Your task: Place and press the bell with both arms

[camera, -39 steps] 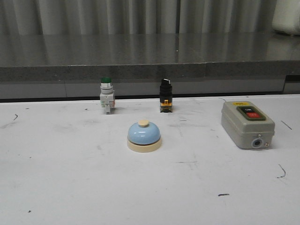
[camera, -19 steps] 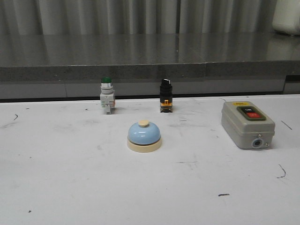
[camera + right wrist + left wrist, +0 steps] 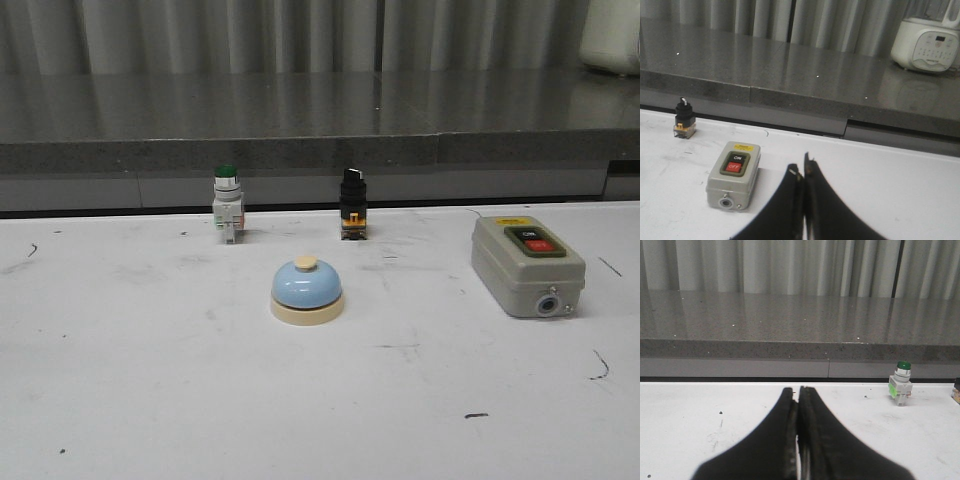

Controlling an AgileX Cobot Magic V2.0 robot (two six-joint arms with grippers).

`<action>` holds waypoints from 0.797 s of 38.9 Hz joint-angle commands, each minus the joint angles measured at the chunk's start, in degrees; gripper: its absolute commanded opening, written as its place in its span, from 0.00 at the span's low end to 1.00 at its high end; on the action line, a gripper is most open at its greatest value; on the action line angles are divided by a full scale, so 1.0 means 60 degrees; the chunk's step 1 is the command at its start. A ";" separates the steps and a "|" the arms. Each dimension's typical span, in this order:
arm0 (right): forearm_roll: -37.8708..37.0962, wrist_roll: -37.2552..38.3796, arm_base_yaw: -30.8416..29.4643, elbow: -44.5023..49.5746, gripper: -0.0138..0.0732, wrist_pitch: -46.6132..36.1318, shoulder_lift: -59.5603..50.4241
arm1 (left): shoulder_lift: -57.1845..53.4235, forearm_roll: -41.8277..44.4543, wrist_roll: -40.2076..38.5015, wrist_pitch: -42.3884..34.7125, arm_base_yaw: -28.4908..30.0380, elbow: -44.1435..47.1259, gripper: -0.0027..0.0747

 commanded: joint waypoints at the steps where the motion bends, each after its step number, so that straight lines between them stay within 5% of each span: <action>1: -0.0100 -0.0061 -0.0255 0.0385 0.08 -0.1638 -0.0290 | -0.0165 -0.0088 -0.0089 -0.0826 -0.0060 0.0223 0.01; 31: 0.1035 -0.0052 -0.0348 0.0559 0.08 -0.1389 -0.0287 | -0.0165 -0.0088 -0.0089 -0.0826 -0.0060 0.0223 0.01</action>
